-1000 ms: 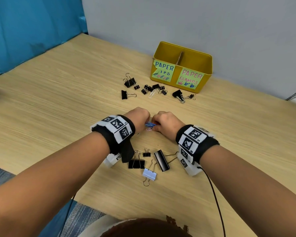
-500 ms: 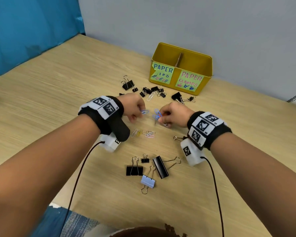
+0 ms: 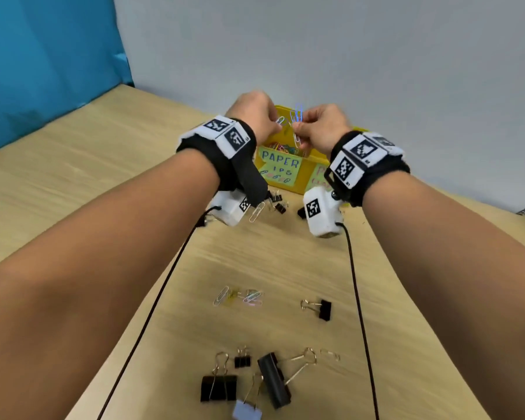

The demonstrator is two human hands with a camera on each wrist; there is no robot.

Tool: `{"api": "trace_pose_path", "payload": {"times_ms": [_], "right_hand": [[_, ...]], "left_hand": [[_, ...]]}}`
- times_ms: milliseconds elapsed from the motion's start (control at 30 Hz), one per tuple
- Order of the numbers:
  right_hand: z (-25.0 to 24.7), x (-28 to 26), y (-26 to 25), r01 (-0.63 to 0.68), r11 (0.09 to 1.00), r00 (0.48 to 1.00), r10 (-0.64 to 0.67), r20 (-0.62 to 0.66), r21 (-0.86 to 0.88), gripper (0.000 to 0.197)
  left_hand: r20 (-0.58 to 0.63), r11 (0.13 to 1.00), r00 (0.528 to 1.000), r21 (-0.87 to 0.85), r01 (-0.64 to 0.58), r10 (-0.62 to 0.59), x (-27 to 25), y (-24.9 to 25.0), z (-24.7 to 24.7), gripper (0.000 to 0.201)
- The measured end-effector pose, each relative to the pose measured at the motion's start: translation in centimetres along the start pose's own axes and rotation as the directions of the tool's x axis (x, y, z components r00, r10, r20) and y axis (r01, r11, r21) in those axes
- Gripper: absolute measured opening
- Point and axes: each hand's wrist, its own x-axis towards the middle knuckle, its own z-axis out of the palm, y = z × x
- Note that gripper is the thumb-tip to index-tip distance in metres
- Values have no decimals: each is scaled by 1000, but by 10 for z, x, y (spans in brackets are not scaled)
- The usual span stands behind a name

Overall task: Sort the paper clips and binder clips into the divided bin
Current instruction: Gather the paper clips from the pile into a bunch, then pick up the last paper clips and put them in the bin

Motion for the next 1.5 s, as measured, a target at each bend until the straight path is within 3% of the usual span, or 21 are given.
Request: {"api": "trace_pose_path", "payload": {"times_ms": [133,267,400,467,533,600,633,700,833,933,1033,1267,1367,1467,1500], "right_hand": [[8,12,4,-38,991,999,36,-16,-130,12],[3,4,-5,15,958,1000,-7,30,-287,34],[7,-28,-10,170,905,979,-200,-38,-390,32],[18,-49,-4,283,869,958,-277,74,-405,29],[33,-65,4,339,824,934,-238,266,-453,29],[49,-74,16,340,783,904,-119,411,-521,29],[56,-76,21,330,772,894,-71,443,-543,30],[65,-80,26,305,764,892,-20,452,-568,33],[68,-86,28,225,760,878,113,464,-609,37],[64,-108,32,272,775,884,34,467,-571,36],[64,-138,36,364,774,867,-79,491,-519,31],[68,-189,40,363,829,827,-76,558,-425,24],[66,-192,39,348,819,864,-91,496,-457,23],[69,-195,41,341,765,860,-19,510,-547,46],[71,-196,42,342,755,860,-11,510,-560,45]], "left_hand": [[36,992,999,127,-7,3,15,1,15,28],[113,957,993,287,-51,19,11,-1,23,38],[61,986,992,119,-119,112,-21,-13,9,22],[196,990,973,35,-135,126,-49,-23,4,12],[447,993,893,72,-88,47,-79,-37,4,13],[651,986,754,165,-30,-86,-103,-54,11,8],[698,982,704,188,-10,-126,-112,-61,15,9],[720,981,676,191,22,-155,-127,-73,23,16],[712,985,682,146,90,-167,-150,-83,26,19],[706,982,682,146,124,-191,-161,-83,24,16],[698,974,681,201,109,-220,-169,-78,22,28],[540,952,819,305,26,-195,-184,-61,31,30],[513,958,836,282,51,-196,-188,-59,32,26],[506,961,836,265,84,-213,-192,-58,33,26],[502,960,838,267,88,-216,-194,-58,34,27]]}}
